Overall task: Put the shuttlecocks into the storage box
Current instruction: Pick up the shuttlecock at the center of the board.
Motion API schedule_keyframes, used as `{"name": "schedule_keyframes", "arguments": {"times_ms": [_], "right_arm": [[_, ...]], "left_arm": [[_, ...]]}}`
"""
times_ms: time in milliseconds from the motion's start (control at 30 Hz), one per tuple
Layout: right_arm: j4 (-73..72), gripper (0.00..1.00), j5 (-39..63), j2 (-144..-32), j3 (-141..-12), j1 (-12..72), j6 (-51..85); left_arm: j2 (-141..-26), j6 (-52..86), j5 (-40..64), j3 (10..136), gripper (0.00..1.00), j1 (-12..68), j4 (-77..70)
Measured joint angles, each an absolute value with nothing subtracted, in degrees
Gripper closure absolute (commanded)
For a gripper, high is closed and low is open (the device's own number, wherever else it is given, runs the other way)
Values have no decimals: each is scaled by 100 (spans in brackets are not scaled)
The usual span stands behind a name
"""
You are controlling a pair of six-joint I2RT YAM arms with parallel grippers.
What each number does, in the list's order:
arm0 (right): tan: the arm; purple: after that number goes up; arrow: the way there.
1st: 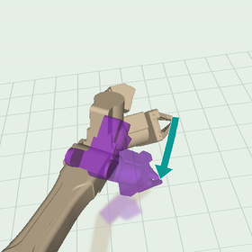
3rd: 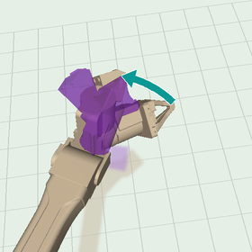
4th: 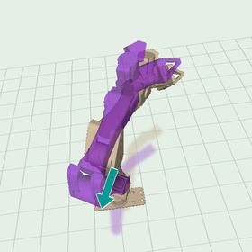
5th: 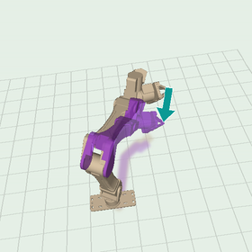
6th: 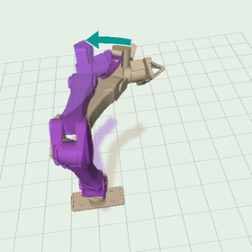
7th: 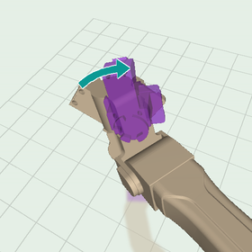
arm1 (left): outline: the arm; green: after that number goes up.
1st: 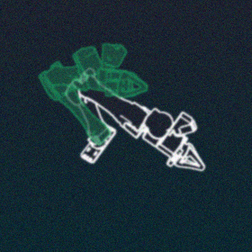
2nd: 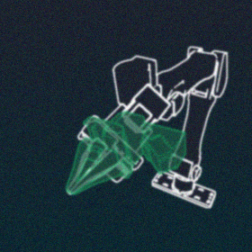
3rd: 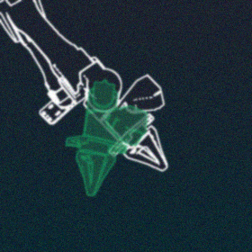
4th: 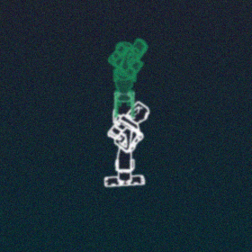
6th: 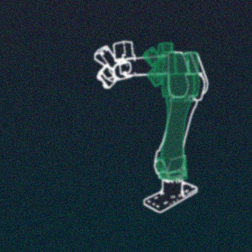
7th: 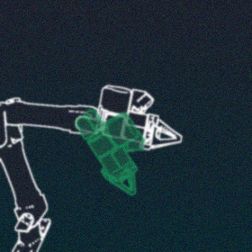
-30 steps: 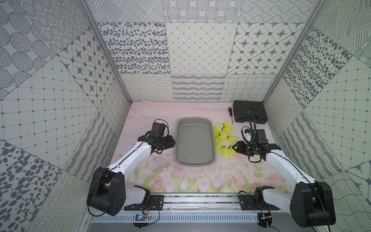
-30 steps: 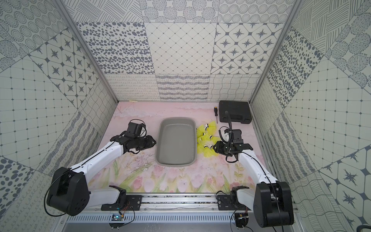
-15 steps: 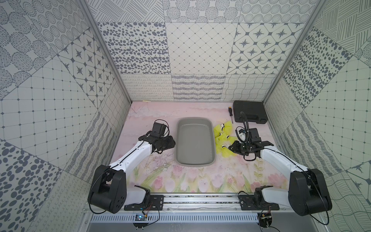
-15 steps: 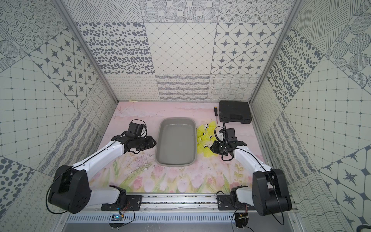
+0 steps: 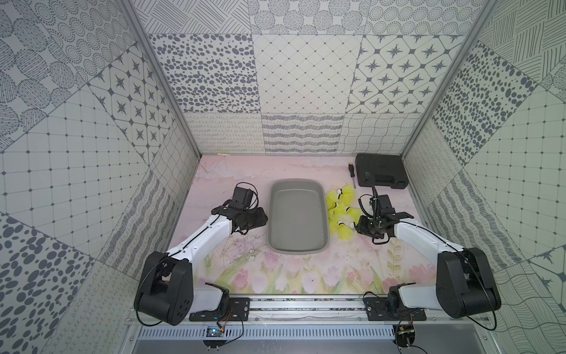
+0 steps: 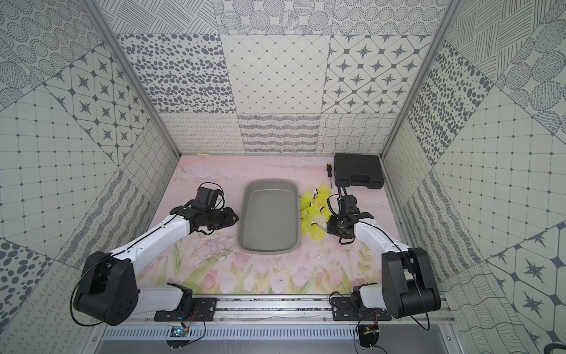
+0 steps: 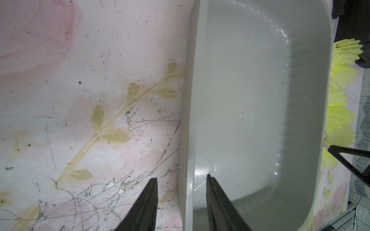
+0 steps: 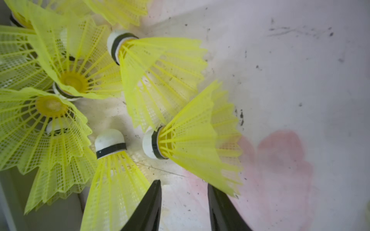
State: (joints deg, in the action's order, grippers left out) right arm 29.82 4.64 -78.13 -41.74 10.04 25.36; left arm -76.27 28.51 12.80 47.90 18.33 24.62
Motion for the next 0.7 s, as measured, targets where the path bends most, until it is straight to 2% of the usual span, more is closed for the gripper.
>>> {"name": "schedule_keyframes", "arguments": {"times_ms": [100,267,367,533,700], "right_arm": [[2956,51,353,-7953,-4294,1004,2539],[2845,35,469,-8066,-4324,1011,2709],[2687,30,510,-8066,-4322,1020,2899],[2386,30,464,-8108,-4320,1142,3310],[2228,35,172,-8379,-4316,1452,3750]], "left_arm": [[-7627,2834,1275,4790,57,1833,2462],[-7627,2812,1271,4788,57,1833,2462],[-7627,2801,1271,4788,57,1833,2462],[-7662,2797,1273,4788,57,1833,2462],[-7701,2794,1278,4788,57,1833,2460]]}}
